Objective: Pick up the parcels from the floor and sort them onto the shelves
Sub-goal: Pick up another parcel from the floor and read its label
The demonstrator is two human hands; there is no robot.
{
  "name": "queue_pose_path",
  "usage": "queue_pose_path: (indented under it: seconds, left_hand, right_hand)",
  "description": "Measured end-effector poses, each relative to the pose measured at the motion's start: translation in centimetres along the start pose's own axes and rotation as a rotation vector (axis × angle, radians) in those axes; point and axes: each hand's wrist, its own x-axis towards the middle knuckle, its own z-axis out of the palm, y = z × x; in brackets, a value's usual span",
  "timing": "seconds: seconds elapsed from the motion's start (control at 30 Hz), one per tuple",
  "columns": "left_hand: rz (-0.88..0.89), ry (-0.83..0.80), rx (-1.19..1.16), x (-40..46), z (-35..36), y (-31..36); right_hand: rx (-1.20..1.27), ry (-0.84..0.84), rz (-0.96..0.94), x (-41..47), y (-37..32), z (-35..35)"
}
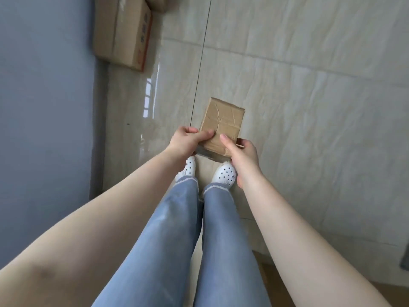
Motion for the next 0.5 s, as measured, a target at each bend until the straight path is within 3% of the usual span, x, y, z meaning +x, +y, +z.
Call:
queue_pose_path:
  seconds: [0.17,0.4,0.5]
  left_hand:
    - [0.148,-0.061,0.006,-13.1,-2.7,8.5]
    - [0.688,-0.319,0.205,-27.5,-6.2,15.5]
    - [0.843,-0.311,0.255,-32.1,-7.0,17.4]
  right_hand:
    - [-0.003,-0.104,-0.111,-13.2,-10.3,-0.6]
    - [-0.158,-0.241,-0.216,-27.2,-21.5,-2.3]
    - [-0.216,-0.303,-0.272,-32.2,-24.2,-2.8]
